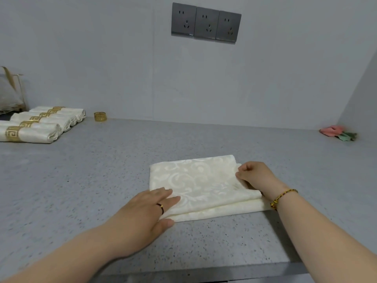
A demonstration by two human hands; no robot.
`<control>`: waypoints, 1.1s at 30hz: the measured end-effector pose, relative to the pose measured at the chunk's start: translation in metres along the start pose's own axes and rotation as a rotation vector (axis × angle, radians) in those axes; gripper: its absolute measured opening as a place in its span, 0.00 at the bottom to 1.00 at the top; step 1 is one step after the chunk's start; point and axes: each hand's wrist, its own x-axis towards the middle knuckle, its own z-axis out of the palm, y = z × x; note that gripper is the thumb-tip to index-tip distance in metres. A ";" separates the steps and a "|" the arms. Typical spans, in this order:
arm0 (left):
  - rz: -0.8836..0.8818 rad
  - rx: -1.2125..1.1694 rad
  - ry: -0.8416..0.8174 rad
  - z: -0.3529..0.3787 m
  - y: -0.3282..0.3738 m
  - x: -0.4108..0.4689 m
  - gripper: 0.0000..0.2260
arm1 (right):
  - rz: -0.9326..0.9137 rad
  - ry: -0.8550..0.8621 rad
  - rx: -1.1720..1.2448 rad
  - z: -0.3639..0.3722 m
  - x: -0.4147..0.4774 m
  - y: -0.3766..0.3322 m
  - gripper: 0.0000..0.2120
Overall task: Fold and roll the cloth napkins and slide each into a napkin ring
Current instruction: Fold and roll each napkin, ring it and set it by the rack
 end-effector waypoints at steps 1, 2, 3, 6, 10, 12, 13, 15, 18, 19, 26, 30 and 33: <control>-0.007 -0.005 0.008 0.001 -0.001 -0.001 0.58 | -0.022 -0.006 0.003 -0.001 -0.002 0.001 0.12; -0.022 -0.025 0.031 0.001 0.000 -0.002 0.57 | -0.037 -0.003 0.016 -0.003 -0.003 0.003 0.12; -0.009 -0.014 0.081 0.000 0.001 -0.002 0.54 | -0.045 0.004 0.038 -0.004 -0.003 0.006 0.12; 0.023 0.108 0.134 -0.005 0.003 -0.003 0.31 | -0.063 0.043 0.081 -0.004 -0.002 0.011 0.13; 0.159 0.113 0.243 -0.002 0.013 0.003 0.18 | -0.094 0.097 0.089 0.001 -0.003 0.014 0.12; 0.179 0.165 0.238 -0.007 0.021 0.013 0.14 | -0.124 0.106 0.087 0.002 -0.003 0.016 0.08; 0.191 0.222 0.219 -0.004 0.021 0.018 0.13 | -0.133 0.105 0.104 0.003 -0.004 0.017 0.07; 0.158 0.280 0.213 -0.004 0.018 0.026 0.18 | -0.129 0.101 0.177 0.002 -0.004 0.018 0.07; -0.018 0.325 0.234 -0.018 0.001 0.027 0.12 | -0.185 0.147 0.124 0.003 -0.005 0.017 0.05; -0.085 0.338 0.258 -0.027 -0.006 0.029 0.10 | -0.232 0.163 0.032 0.004 -0.006 0.016 0.04; -0.499 0.086 0.258 -0.030 -0.087 0.050 0.16 | -0.469 -0.036 -0.138 0.036 -0.012 -0.016 0.10; -0.540 -0.132 0.321 -0.036 -0.108 0.062 0.14 | -0.521 -0.180 -0.114 0.051 -0.004 -0.032 0.16; -0.532 -0.184 0.362 -0.034 -0.118 0.067 0.15 | -0.486 -0.220 0.025 0.061 -0.006 -0.037 0.20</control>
